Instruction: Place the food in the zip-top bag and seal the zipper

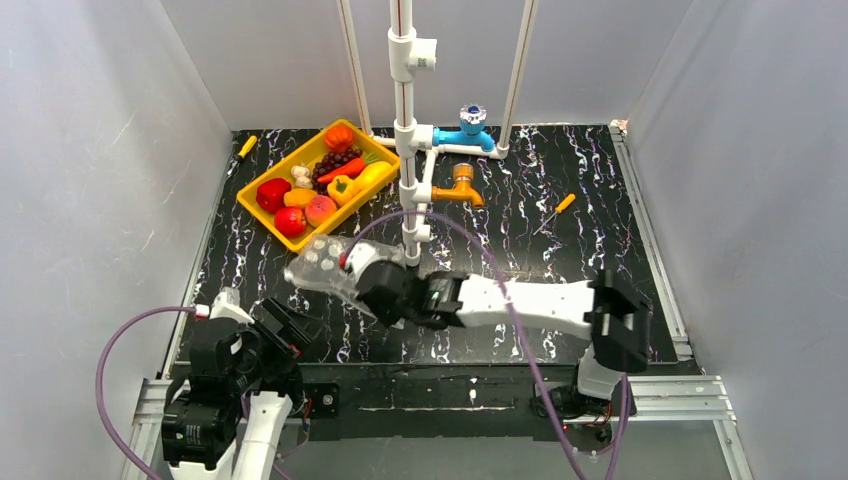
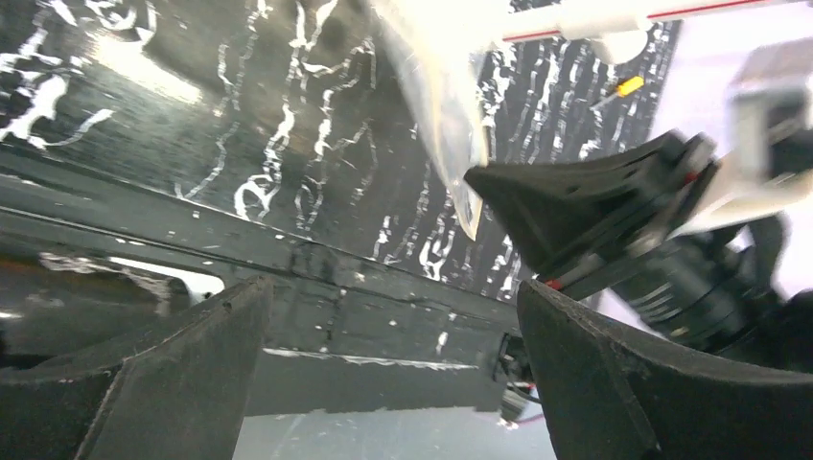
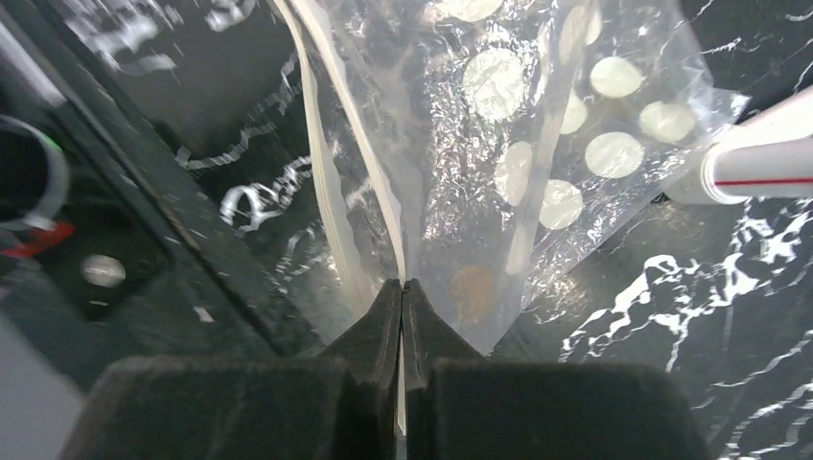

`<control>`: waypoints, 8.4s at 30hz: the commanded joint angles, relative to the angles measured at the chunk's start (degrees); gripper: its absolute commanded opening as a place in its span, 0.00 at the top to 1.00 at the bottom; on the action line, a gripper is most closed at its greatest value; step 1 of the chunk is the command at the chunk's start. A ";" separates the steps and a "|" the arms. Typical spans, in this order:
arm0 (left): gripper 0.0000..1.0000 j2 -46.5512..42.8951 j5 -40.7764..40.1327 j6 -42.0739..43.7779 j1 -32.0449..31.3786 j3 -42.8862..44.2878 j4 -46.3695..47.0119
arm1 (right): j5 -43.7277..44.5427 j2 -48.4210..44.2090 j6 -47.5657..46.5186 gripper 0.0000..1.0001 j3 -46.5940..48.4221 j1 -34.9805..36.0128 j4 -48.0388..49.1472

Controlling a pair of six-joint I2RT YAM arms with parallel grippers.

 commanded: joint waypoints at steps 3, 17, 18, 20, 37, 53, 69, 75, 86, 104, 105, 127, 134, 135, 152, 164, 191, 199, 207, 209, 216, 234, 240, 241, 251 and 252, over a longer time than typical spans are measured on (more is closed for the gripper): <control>0.01 1.98 11.44 -4.97 -0.16 -2.17 5.79 | -14.77 -5.86 17.77 0.99 2.88 -3.11 -3.90; 0.31 11.13 10.88 3.98 -0.16 -5.43 8.80 | -15.48 -4.20 19.64 0.99 9.48 -2.67 -6.07; 0.32 11.98 11.01 4.86 -0.16 -5.49 9.55 | -15.49 -4.05 19.54 0.99 9.80 -2.62 -6.09; 0.31 13.24 11.95 5.76 -0.16 -5.94 11.44 | -15.66 -3.57 19.47 0.99 10.21 -2.51 -6.04; 0.37 16.25 16.21 3.76 -0.20 -11.76 20.26 | -16.22 -3.11 18.45 0.99 11.49 -1.61 -5.65; 1.00 16.15 15.67 6.62 -0.16 -10.59 19.41 | -0.30 2.37 12.36 0.99 21.75 2.57 -19.05; 1.00 9.67 18.28 5.78 -0.20 -9.08 12.01 | 4.63 12.93 -1.33 0.50 35.83 3.30 -20.41; 1.00 9.68 18.60 5.69 -0.21 -8.32 11.47 | 5.51 14.38 -1.37 0.61 37.06 3.31 -19.70; 1.00 10.60 19.69 5.97 -0.16 -5.26 11.12 | 10.48 13.79 4.09 0.97 36.00 3.30 -20.02; 1.00 15.85 26.55 9.17 -0.16 -4.95 12.27 | 35.20 -2.52 29.49 0.99 25.08 3.73 -43.59; 1.00 16.12 26.25 9.45 -0.16 -4.44 11.63 | 35.19 -3.00 30.05 0.99 24.93 3.74 -44.58; 0.04 17.91 23.71 1.39 -0.20 -4.04 23.12 | 32.37 -26.47 22.54 0.99 -0.03 3.74 -37.07; 0.02 32.27 3.18 15.38 -0.16 7.12 11.39 | 32.24 -35.37 22.11 0.99 -5.46 3.75 -37.27; 0.02 35.03 0.51 17.73 -0.16 9.20 10.73 | 32.31 -36.45 21.97 0.99 -5.93 3.74 -37.19; 0.02 69.09 -15.52 33.45 3.78 22.66 26.63 | 34.64 -32.24 12.56 0.99 -7.96 1.27 -26.69; 0.02 87.39 -15.17 37.56 7.75 31.06 33.60 | 20.48 -17.97 11.99 0.99 -0.67 -4.92 -22.70; 0.12 102.72 -9.47 44.69 12.12 39.30 30.61 | 11.49 -18.61 15.84 0.99 2.21 -8.91 -24.80; 0.34 102.50 -7.75 44.08 12.11 38.71 31.86 | 12.32 -18.82 15.70 0.99 2.48 -8.88 -26.00; 0.40 104.13 -7.89 43.24 12.08 39.34 31.50 | 12.02 -19.56 16.11 0.99 0.90 -8.89 -25.24; 0.48 103.77 -7.89 43.00 12.07 39.46 31.30 | 11.99 -19.44 16.13 0.99 1.11 -8.94 -25.25; 0.70 94.93 -5.72 39.97 11.88 37.53 30.76 | 12.25 -19.58 15.67 0.99 2.16 -9.00 -25.13; 0.80 47.70 33.64 6.48 3.46 6.69 44.64 | 0.42 -26.41 18.66 0.99 -2.55 -13.26 -18.04; 0.76 32.75 23.95 -6.91 -16.79 -2.32 61.29 | -2.25 -28.66 20.55 0.99 -4.40 -14.09 -16.72; 0.75 31.13 22.91 -8.86 -19.10 -3.43 63.14 | -2.50 -28.85 20.83 0.99 -4.77 -14.08 -16.63; 0.76 37.96 16.50 -10.07 -35.45 -0.35 69.46 | -3.89 -29.60 22.34 0.99 -5.75 -14.19 -15.28; 0.76 39.02 16.19 -10.03 -36.47 -0.77 70.49 | -3.92 -29.81 22.56 0.99 -5.72 -14.24 -15.31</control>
